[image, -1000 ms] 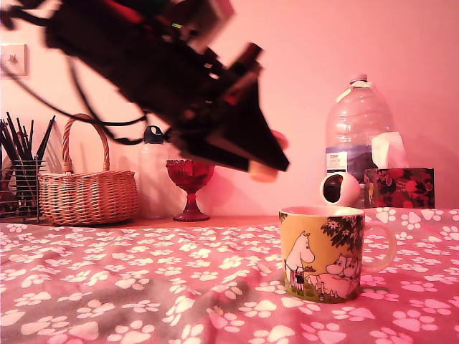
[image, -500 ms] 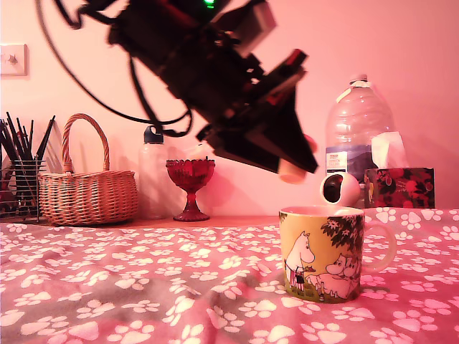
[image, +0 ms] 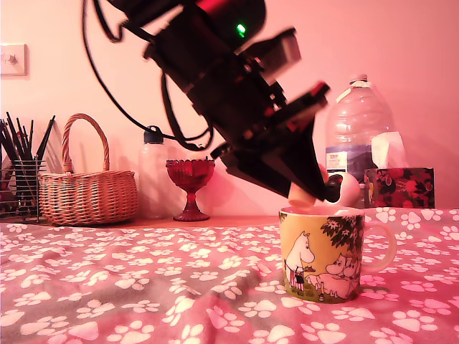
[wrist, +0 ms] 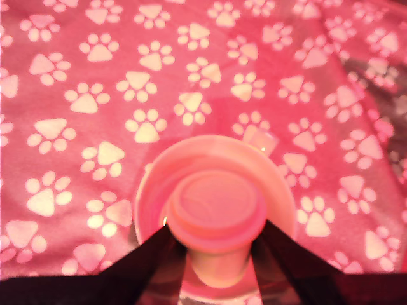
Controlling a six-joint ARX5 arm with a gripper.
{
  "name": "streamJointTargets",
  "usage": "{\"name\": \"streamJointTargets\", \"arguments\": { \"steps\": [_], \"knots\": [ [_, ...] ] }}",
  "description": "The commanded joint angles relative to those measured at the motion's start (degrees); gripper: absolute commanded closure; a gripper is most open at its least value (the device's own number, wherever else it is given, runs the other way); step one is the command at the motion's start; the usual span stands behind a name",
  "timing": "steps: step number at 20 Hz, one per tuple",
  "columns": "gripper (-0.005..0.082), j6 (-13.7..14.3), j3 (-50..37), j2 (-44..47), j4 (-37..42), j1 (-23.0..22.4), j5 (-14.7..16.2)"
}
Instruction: Pick the coffee capsule and then drop it inside the coffee cup in front of you
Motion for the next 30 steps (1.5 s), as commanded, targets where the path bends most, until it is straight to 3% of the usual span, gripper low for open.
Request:
{"name": "streamJointTargets", "arguments": {
  "steps": [1,25,27,30],
  "knots": [
    [0.0642,0.70,2.08,1.92,-0.96,-0.66,-0.02],
    [0.0639,0.39,2.80,2.60,-1.84,-1.46,-0.44],
    [0.0544,0.46,2.84,2.58,-2.40,-1.46,-0.48],
    [0.0072,0.42,3.15,2.58,-3.39,-1.44,-0.94]
  ]
}}
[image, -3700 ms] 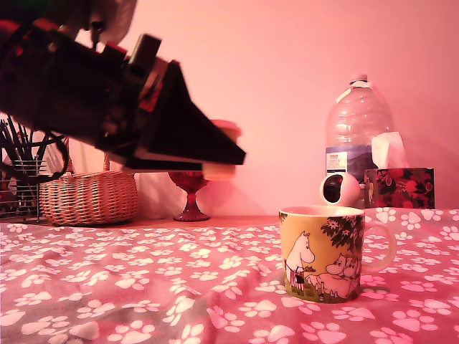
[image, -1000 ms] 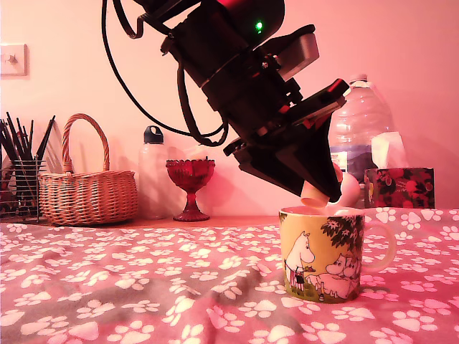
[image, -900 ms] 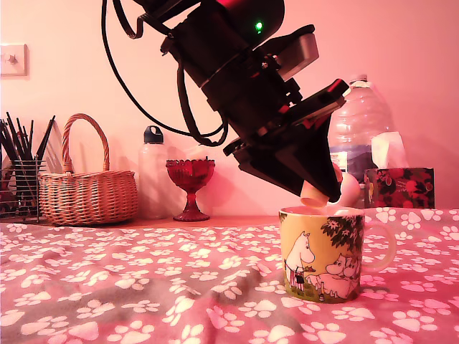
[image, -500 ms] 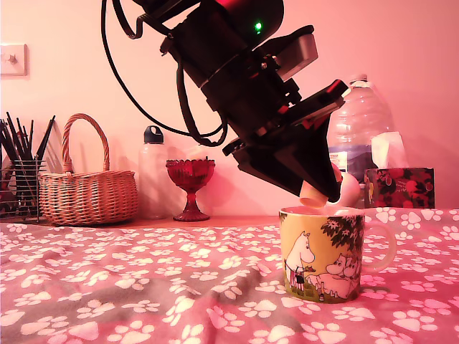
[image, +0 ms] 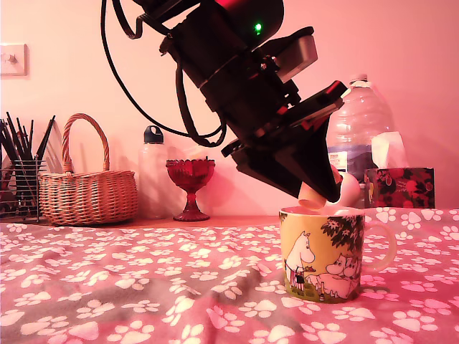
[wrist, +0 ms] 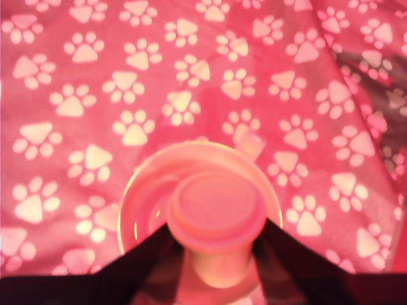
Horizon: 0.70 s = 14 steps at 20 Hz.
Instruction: Pick the coffee capsule and then drop it inside the coffee cup in front of you
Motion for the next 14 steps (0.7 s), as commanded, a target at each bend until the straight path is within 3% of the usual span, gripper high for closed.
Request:
{"name": "streamJointTargets", "arguments": {
  "steps": [1,8,10,12,14],
  "knots": [
    [0.0014,-0.13,0.55,1.40,-0.44,-0.26,-0.28],
    [0.0012,0.55,2.10,0.83,-2.86,-0.28,-0.04],
    [0.0047,0.55,2.10,-0.26,-4.31,-0.26,0.15],
    [0.0172,1.05,2.10,-1.97,-5.46,-0.26,0.13],
    [0.0412,1.38,2.10,-3.93,-6.67,-0.26,0.11]
  ]
}}
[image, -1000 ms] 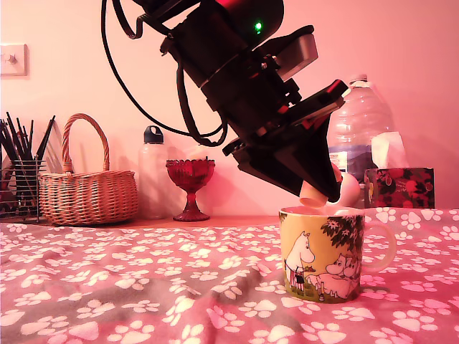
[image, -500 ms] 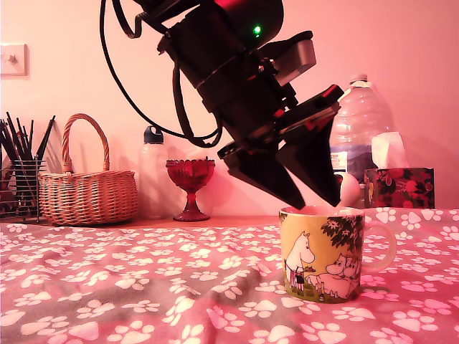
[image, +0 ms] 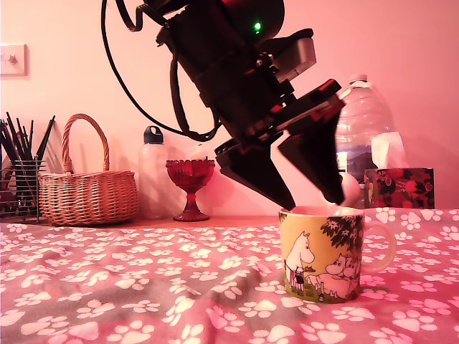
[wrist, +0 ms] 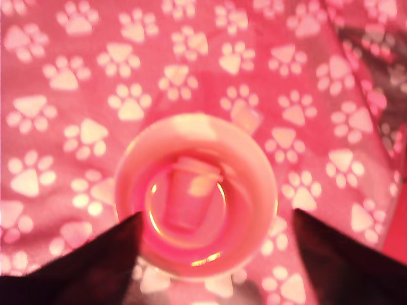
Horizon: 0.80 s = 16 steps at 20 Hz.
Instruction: Pick the coffee capsule and then drop it inside the coffee cup in front of you
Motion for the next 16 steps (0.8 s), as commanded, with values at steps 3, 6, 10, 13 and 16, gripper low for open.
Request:
{"name": "streamJointTargets", "arguments": {
  "steps": [3,6,10,13,16],
  "knots": [
    [0.0731,0.57,0.37,-5.73,-2.25,-0.15,-0.20],
    [0.0755,0.00,0.28,-7.78,-3.58,0.68,-2.82],
    [0.0755,-0.55,-1.46,-9.99,-5.01,2.19,-3.15],
    [0.0755,-0.55,-3.56,-11.61,-4.85,3.85,-3.13],
    [0.0755,-0.74,-6.88,-13.86,-3.28,6.19,-2.86]
  ]
}}
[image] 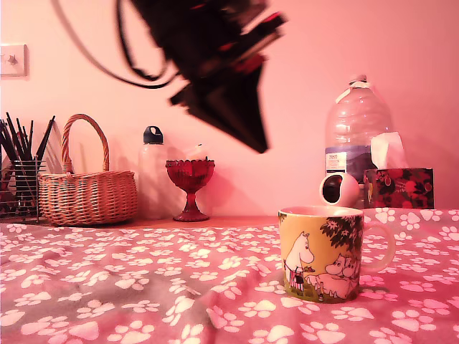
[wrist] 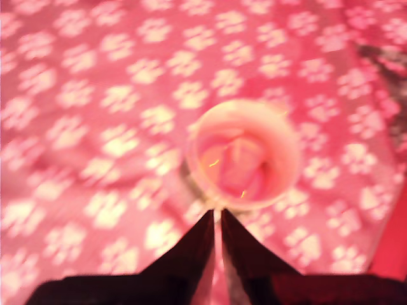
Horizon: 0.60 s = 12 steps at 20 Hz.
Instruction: Pick the coffee capsule and then drop it inside the coffee cup in front of you
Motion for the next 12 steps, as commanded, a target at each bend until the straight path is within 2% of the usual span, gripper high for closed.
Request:
{"name": "streamJointTargets", "arguments": {
  "steps": [1,6,12],
  "knots": [
    [0.0755,-0.50,-2.62,-1.84,0.94,1.22,0.22],
    [0.0755,-0.94,-8.28,-5.97,2.29,5.35,0.24],
    [0.0755,-3.30,-16.44,-13.40,4.46,10.80,0.66]
  ]
}}
